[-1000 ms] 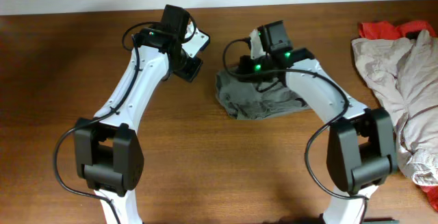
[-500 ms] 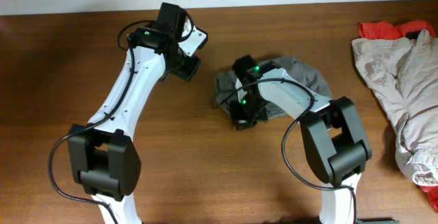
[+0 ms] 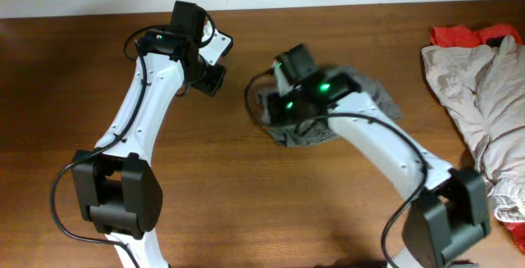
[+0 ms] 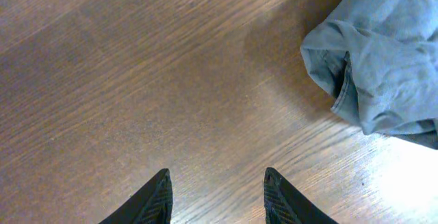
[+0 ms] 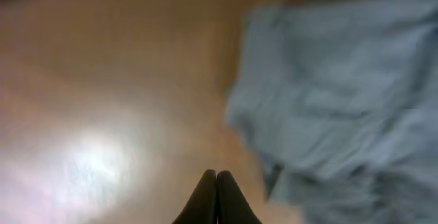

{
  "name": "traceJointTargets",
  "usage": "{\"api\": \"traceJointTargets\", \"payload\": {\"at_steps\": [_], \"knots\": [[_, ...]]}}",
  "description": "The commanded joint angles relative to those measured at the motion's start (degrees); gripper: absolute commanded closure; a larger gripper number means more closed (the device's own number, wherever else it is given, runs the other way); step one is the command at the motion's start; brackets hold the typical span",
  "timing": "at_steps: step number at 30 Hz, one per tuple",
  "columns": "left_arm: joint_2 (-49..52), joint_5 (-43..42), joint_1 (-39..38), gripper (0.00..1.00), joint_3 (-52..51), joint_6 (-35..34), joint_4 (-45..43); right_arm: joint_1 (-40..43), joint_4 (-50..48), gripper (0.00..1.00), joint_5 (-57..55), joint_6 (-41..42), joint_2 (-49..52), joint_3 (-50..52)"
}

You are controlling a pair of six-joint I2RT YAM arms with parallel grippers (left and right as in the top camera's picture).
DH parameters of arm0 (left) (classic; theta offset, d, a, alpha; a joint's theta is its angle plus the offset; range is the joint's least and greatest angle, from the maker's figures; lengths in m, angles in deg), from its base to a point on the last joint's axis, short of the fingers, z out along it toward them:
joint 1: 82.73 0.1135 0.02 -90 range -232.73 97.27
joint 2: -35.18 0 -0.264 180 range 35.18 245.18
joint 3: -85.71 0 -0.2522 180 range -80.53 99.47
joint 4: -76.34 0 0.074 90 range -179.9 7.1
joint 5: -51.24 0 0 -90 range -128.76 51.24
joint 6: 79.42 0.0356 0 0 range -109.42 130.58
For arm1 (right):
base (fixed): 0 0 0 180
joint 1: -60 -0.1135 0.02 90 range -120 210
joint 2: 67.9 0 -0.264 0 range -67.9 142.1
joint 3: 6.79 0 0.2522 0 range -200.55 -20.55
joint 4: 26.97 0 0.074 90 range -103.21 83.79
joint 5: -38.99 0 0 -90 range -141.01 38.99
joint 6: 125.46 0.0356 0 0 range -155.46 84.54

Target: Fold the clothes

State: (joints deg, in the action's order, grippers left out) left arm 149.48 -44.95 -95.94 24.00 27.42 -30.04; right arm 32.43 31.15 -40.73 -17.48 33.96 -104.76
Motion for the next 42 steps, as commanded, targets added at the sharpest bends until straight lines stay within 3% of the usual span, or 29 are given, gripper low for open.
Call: {"api": "traceJointTargets", "payload": {"at_steps": [1,11,16,20,25,30,34,38,42], "knots": [[-2.6,-0.2,-0.1,0.57,1.0,-1.0,1.0,4.5,-2.9,0.96,-1.9,1.9,3.1,0.0],[-2.6,-0.2,-0.1,0.57,1.1,-1.0,2.8,6.6,-6.5,0.96,5.6,2.5,16.7,0.0],[-2.8,-0.2,-0.1,0.57,1.1,-1.0,3.6,4.6,2.5,0.96,12.2,2.4,19.9,0.0],[-3.5,0.0,-0.1,0.57,1.1,-1.0,3.5,0.7,13.7,0.96,6.3,-0.5,20.0,0.0],[-4.2,0.0,-0.1,0.57,1.2,-1.0,3.4,-5.7,20.8,0.96,-2.7,-1.6,19.8,0.0],[-4.4,0.0,0.0,0.55,1.2,-1.0,3.4,-8.1,19.8,0.96,-4.7,0.4,15.2,0.0],[-4.4,-0.1,0.3,0.46,1.2,-1.0,3.3,-5.1,18.1,0.95,-3.2,4.3,6.7,0.0],[-4.4,-4.0,0.3,0.32,1.2,-1.0,3.3,0.4,16.0,0.66,2.1,5.7,-1.7,0.0],[-4.3,-17.8,0.1,0.28,1.1,3.2,3.5,7.2,15.8,0.51,5.4,6.5,-8.6,0.0]]}}
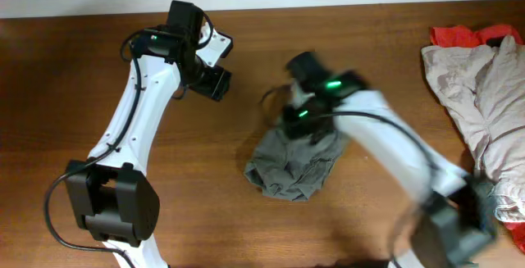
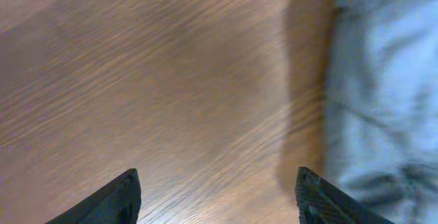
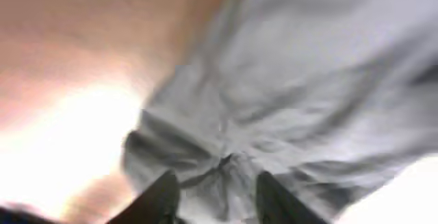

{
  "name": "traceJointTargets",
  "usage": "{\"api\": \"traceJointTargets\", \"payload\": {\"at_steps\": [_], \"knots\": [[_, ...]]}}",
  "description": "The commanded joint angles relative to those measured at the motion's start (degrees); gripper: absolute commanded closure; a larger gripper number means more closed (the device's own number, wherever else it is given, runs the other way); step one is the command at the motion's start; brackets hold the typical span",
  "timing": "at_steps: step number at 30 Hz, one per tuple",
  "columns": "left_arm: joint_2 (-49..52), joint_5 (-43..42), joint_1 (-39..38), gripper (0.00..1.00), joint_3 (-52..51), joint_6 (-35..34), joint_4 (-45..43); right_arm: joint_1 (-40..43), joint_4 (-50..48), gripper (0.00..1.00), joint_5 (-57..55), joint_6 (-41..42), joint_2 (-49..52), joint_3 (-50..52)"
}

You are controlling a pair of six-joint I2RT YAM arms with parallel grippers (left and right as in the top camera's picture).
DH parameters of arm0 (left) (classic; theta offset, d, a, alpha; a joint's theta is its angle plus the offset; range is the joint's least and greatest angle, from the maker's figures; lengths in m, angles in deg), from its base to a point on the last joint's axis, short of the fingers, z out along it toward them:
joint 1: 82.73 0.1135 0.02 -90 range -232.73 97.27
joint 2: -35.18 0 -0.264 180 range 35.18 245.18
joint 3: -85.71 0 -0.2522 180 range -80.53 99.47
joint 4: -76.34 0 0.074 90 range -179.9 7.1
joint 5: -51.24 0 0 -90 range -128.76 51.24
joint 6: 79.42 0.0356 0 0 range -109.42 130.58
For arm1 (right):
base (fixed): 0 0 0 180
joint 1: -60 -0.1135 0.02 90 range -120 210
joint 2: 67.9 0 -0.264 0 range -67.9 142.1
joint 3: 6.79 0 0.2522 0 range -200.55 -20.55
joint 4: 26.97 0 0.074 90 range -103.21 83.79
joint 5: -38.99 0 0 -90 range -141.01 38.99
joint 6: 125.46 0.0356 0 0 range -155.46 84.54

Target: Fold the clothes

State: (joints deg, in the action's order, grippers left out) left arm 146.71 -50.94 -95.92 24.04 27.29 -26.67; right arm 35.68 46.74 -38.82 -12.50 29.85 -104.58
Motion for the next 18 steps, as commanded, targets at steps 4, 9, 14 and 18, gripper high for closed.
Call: {"api": "traceJointTargets", "payload": {"at_steps": [4,9,14,18], "knots": [[0.0,-15.5,-1.8,0.27,1.1,8.6,0.8,11.0,1.3,0.28,5.7,0.6,-11.1,-0.2],[6.1,-16.2,-6.6,0.25,1.1,10.3,1.8,14.8,5.9,0.26,6.0,-2.7,-15.1,-0.2],[13.4,-19.8,-9.4,0.21,1.1,10.3,1.7,15.1,9.8,0.26,5.8,-5.2,-15.8,-0.2],[17.9,-26.4,-9.5,0.18,1.1,10.7,1.7,15.1,11.1,0.27,5.8,-6.3,-15.8,-0.2]]}}
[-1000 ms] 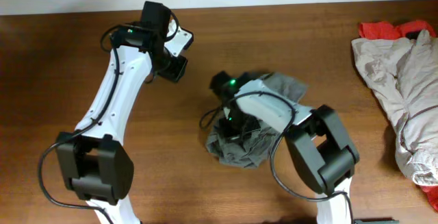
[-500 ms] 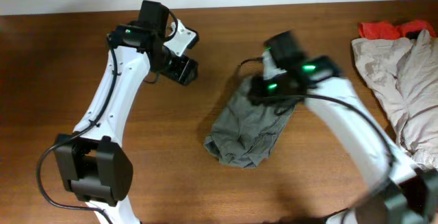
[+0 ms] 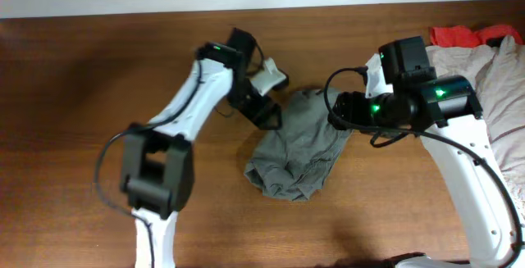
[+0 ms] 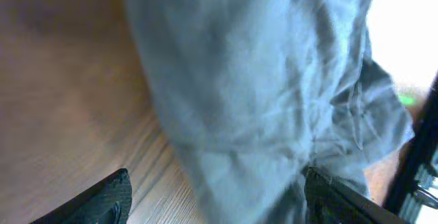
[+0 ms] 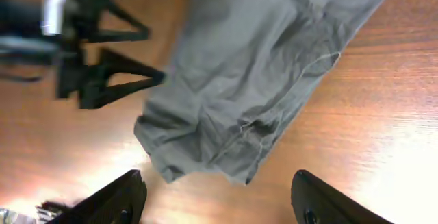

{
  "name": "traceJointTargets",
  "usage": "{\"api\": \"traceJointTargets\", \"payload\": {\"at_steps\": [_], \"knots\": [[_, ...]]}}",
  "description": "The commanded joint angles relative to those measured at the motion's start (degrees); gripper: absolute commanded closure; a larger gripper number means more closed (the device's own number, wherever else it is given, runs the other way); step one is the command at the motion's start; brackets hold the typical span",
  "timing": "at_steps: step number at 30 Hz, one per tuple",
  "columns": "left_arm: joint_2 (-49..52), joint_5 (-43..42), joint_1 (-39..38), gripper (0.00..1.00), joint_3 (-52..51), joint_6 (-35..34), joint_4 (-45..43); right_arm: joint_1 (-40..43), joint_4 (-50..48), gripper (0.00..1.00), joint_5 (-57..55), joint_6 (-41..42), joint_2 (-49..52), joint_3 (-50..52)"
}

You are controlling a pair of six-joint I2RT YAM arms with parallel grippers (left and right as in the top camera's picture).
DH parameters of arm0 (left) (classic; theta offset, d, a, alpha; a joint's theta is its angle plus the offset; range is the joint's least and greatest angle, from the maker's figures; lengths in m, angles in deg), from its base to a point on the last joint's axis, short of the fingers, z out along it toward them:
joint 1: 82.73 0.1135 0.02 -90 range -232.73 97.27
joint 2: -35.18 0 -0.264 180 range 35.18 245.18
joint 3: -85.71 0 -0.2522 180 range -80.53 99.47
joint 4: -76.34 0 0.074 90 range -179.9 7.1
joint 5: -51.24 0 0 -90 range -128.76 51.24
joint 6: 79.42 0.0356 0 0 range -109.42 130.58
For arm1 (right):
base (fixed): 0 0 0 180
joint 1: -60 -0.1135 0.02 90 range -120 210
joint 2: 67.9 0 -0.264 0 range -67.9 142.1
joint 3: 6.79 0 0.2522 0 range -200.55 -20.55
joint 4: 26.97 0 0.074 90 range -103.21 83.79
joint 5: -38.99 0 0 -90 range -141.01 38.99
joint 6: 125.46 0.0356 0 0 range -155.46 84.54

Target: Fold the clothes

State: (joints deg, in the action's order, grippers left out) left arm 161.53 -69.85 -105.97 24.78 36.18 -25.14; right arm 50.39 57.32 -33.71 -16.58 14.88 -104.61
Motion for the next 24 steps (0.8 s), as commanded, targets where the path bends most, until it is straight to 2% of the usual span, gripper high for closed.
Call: {"api": "traceJointTargets", "payload": {"at_steps": [1,10,12,13,14,17,20,22,24], "knots": [[4.4,-10.6,0.5,0.18,0.3,3.5,0.2,0.3,0.7,0.27,0.7,-2.2,-0.9,-0.2],[8.8,-14.8,-1.2,0.17,0.3,4.1,0.2,0.3,0.2,0.28,0.5,-2.1,-0.9,-0.2],[9.0,-14.6,-2.2,0.21,0.3,4.1,0.0,0.3,-0.1,0.28,0.5,-2.0,-0.9,-0.2],[9.1,-14.6,-2.5,0.26,0.3,4.1,-0.1,0.3,-0.2,0.28,0.5,-1.9,-0.9,-0.2],[9.1,-14.5,-3.0,0.37,0.3,4.1,-0.3,0.3,-0.2,0.28,0.5,-1.9,-0.9,-0.2],[9.1,-14.3,-3.6,0.59,0.3,4.1,-1.3,0.3,-0.2,0.28,0.5,-1.9,-0.9,-0.2],[9.1,-14.7,-3.7,0.93,0.3,4.3,-2.4,0.3,-0.2,0.29,0.5,-1.9,-0.9,-0.2],[9.1,-17.2,-3.7,0.98,0.3,7.0,-1.6,0.3,-0.2,0.29,0.5,-1.9,-0.9,-0.2],[9.1,-20.2,-3.6,1.00,0.3,9.4,-0.2,0.3,-0.1,0.29,0.5,-1.9,-0.9,-0.2]]}}
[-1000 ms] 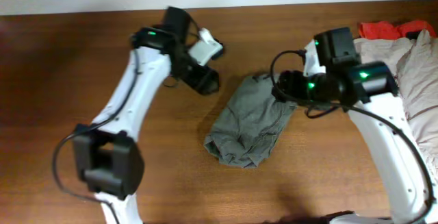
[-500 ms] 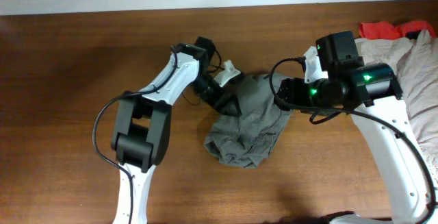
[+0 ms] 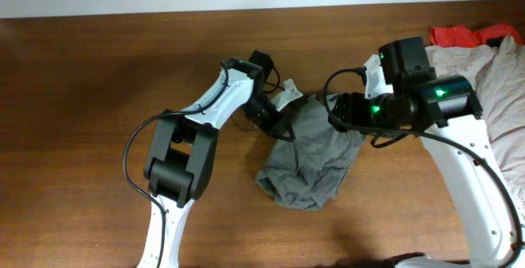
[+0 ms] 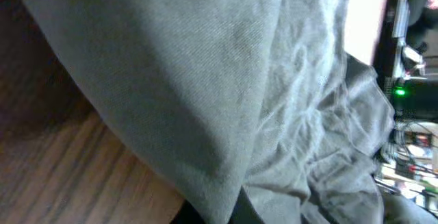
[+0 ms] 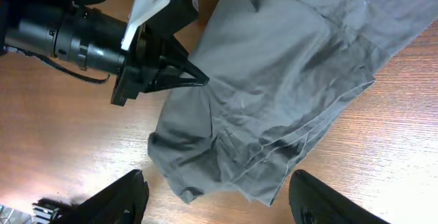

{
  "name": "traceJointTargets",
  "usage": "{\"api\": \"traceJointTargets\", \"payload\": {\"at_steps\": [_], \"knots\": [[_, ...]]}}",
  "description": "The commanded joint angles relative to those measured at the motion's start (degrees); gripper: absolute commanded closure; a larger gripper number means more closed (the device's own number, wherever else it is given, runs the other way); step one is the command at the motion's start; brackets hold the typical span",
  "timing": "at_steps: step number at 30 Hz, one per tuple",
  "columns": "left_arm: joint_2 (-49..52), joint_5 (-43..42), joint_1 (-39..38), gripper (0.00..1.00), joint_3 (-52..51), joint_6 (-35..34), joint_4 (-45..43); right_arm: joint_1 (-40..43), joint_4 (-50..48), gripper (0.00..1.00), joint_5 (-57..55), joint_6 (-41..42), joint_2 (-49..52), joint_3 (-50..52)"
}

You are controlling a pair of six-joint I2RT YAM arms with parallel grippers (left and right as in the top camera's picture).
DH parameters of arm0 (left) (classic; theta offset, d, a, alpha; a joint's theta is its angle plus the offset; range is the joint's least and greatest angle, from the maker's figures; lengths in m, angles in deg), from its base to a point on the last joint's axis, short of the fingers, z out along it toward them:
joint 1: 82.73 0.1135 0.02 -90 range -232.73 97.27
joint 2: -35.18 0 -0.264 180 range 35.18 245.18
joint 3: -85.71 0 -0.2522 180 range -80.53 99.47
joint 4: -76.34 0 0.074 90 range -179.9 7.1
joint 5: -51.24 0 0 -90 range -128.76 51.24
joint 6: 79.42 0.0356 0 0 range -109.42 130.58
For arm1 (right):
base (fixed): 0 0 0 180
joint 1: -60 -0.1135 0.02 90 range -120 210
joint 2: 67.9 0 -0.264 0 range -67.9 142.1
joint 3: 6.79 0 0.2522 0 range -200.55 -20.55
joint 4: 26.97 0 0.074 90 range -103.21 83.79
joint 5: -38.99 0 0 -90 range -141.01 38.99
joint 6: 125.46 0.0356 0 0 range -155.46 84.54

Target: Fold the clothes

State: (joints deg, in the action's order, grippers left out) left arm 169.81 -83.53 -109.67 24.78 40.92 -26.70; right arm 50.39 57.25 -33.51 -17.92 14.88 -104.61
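A crumpled grey garment (image 3: 312,161) lies on the wooden table (image 3: 82,104) between the two arms. My left gripper (image 3: 283,123) is at its upper left edge, shut on a fold of the cloth. In the left wrist view the garment (image 4: 205,80) fills the frame and the cloth runs down between the shut fingertips (image 4: 212,214). My right gripper (image 5: 222,203) hangs open above the garment (image 5: 274,94), touching nothing. The right wrist view also shows the left gripper (image 5: 198,80) pinching the cloth's edge.
A pile of other clothes lies at the table's right end: a beige piece (image 3: 480,79) with a red one (image 3: 459,34) behind it. The table's far edge meets a white wall.
My left gripper was open at the garment's left edge and is now shut on that edge. The garment has shifted slightly to the right. The right arm has not moved.
My right gripper was shut beside the bunched garment at mid-table, my left open and well away to the left. Then the right stood open over the garment, which lay nearer the front. Then the right was raised at the right, the left open at the cloth, now pinching it.
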Motion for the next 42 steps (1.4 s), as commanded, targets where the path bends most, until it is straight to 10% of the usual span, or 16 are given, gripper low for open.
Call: {"api": "traceJointTargets", "payload": {"at_steps": [1,12,28,42], "knots": [[0.8,-7.1,0.2,1.00,0.3,5.0,1.7,0.3,0.1,0.29,0.3,-0.6,-0.9,-0.2],[0.6,-10.4,12.5,0.99,0.3,-3.1,1.3,0.3,0.9,0.32,0.3,-0.8,-0.9,-0.2],[0.6,18.6,45.5,0.99,0.3,-38.8,-1.2,0.3,0.9,0.32,0.2,-0.9,-0.9,-0.2],[0.6,30.0,65.9,0.99,0.3,-50.7,5.5,0.3,0.7,0.32,-0.1,-1.3,-0.9,-0.2]]}}
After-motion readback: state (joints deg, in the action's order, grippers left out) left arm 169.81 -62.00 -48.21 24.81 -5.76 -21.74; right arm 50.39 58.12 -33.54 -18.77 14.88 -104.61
